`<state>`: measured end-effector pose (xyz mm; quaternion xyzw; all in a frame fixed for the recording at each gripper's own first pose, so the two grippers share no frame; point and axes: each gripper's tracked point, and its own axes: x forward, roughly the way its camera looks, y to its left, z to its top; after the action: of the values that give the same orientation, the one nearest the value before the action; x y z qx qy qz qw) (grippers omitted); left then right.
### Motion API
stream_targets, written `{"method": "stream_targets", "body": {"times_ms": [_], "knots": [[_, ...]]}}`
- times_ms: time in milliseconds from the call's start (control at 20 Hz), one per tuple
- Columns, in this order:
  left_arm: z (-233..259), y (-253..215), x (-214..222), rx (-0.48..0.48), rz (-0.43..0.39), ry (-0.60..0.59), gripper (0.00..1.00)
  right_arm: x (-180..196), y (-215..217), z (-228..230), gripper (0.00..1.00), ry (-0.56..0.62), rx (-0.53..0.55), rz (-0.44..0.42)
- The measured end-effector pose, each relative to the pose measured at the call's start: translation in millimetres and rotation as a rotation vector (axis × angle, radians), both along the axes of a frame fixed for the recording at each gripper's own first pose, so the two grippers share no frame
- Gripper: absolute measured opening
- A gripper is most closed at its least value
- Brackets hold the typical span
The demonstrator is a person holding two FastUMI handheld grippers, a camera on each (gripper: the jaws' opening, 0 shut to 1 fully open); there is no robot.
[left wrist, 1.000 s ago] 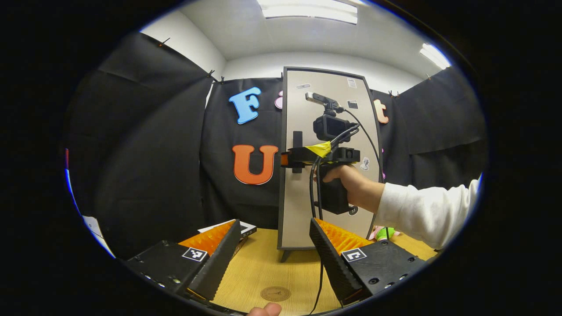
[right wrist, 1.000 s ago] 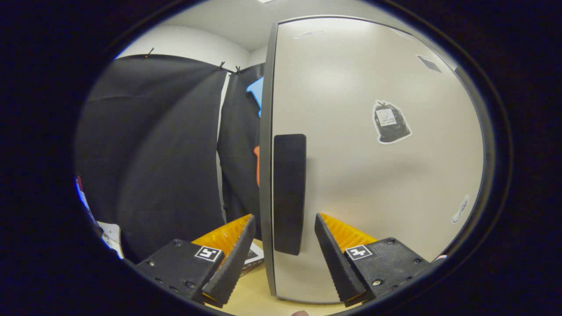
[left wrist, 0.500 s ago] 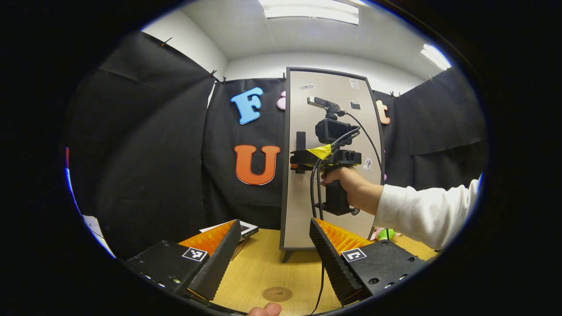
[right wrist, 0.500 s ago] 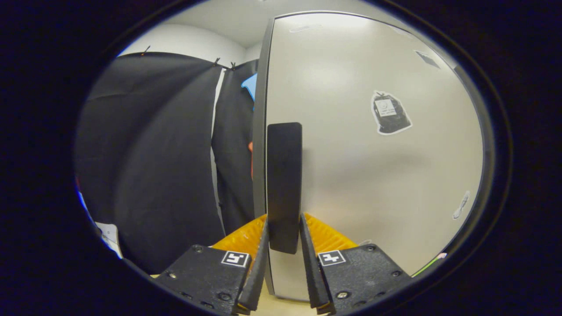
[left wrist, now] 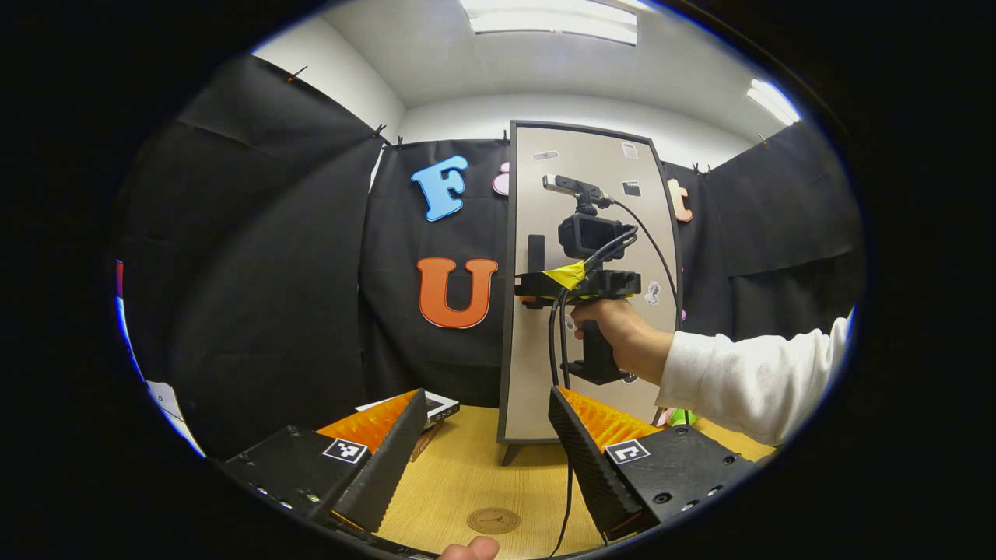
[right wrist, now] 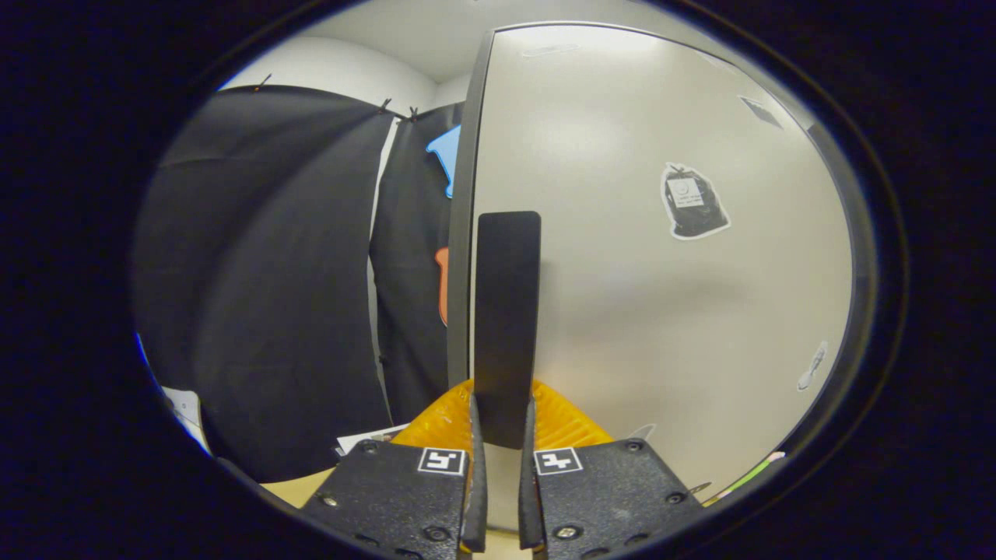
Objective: Open the cabinet door with the right hand, grasp the bottle in the cabinet with the left hand and place it on the coaster, then close the cabinet door with the right hand.
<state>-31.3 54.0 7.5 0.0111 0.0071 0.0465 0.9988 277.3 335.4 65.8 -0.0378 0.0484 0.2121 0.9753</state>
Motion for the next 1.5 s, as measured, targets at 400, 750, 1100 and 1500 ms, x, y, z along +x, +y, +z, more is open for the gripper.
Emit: {"method": "stream_targets", "body": {"times_ms": [400, 750, 1100, 1500], "knots": [[2, -2, -1, -0.003, 0.0, -0.009, 0.95, -43, -6, 5, 0.17, 0.039, 0.024, 0.061], [10, -19, -8, -0.024, -0.046, -0.027, 0.95, -120, -52, 13, 0.17, 0.059, 0.023, 0.141], [9, -37, -16, -0.023, -0.086, -0.018, 0.95, -165, -92, 15, 0.17, 0.049, 0.025, 0.141], [8, -55, -18, -0.016, -0.107, -0.014, 0.95, -209, -149, 20, 0.17, 0.046, 0.023, 0.136]]}}
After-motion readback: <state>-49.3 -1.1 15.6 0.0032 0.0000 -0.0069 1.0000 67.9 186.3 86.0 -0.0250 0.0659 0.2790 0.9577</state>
